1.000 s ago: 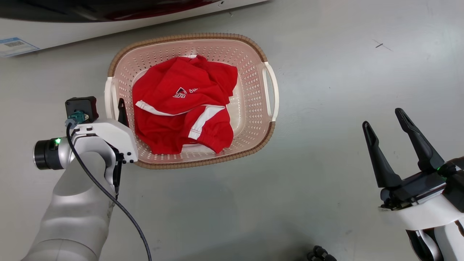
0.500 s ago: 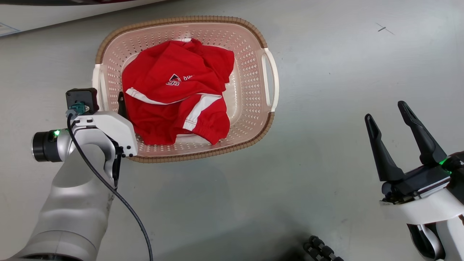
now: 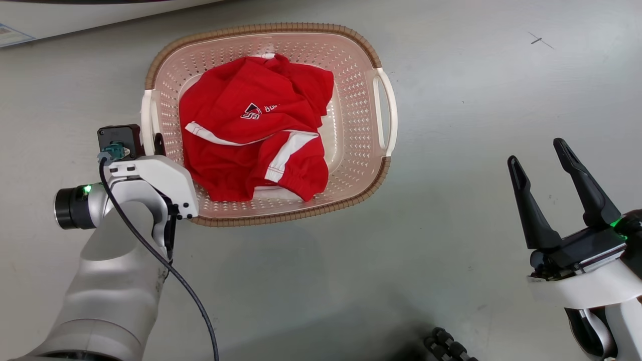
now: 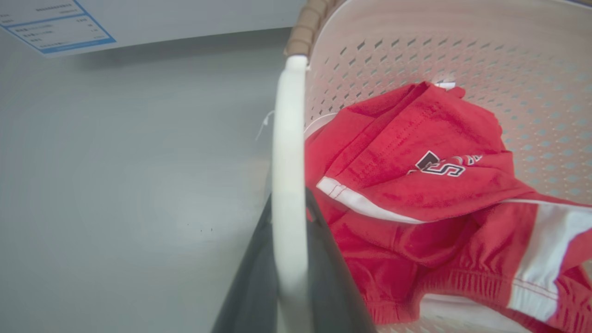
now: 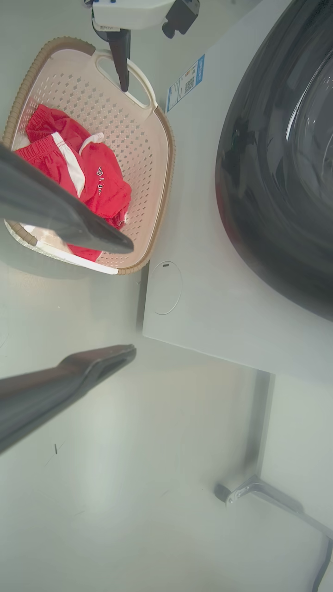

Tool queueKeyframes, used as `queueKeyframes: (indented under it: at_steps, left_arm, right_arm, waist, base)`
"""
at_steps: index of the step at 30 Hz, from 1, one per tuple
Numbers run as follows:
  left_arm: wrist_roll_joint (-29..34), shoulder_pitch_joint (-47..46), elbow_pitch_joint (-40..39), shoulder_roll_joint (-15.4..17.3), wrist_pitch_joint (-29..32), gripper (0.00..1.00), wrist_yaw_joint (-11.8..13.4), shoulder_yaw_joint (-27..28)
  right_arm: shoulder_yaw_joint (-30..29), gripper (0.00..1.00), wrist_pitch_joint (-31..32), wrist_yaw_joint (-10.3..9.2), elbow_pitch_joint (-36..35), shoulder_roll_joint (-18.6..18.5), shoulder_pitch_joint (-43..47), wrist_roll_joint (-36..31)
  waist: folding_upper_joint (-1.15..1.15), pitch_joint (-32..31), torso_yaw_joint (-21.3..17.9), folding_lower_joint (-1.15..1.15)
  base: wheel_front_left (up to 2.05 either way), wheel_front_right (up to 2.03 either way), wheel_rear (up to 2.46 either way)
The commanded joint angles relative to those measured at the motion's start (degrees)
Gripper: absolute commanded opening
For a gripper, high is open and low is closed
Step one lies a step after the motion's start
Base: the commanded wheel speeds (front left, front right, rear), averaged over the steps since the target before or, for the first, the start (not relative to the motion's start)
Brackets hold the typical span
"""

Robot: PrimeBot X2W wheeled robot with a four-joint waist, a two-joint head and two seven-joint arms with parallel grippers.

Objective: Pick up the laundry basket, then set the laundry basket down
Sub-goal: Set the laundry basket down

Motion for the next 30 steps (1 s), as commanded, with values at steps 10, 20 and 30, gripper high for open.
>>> queueKeyframes:
  at_steps: [10,20,30]
  left_arm:
    - [-2.23,2.22,-0.02,-0.92,0.23,0.0,1.88,1.41]
    - [-5.62,4.63,0.05,-2.77,-0.35,0.0,2.79,2.39]
    - [-8.14,5.29,0.07,-3.09,-0.52,0.0,2.14,0.99]
  right_arm:
    - [-0.02,1.0,-0.35,-0.21,-1.32,-2.66,1.17,-0.05]
    - [-0.9,1.0,-0.35,-0.21,-1.9,-4.16,2.47,-0.87]
    - [-1.02,1.0,-0.35,-0.21,-2.3,-4.89,3.07,-1.03]
  waist:
    - [0.0,-1.11,2.74,0.0]
    - [0.0,-1.63,5.06,0.0]
    - [0.0,-1.64,6.13,0.0]
  base:
    - [0.0,0.0,0.0]
    - [0.0,0.0,0.0]
    - [0.0,0.0,0.0]
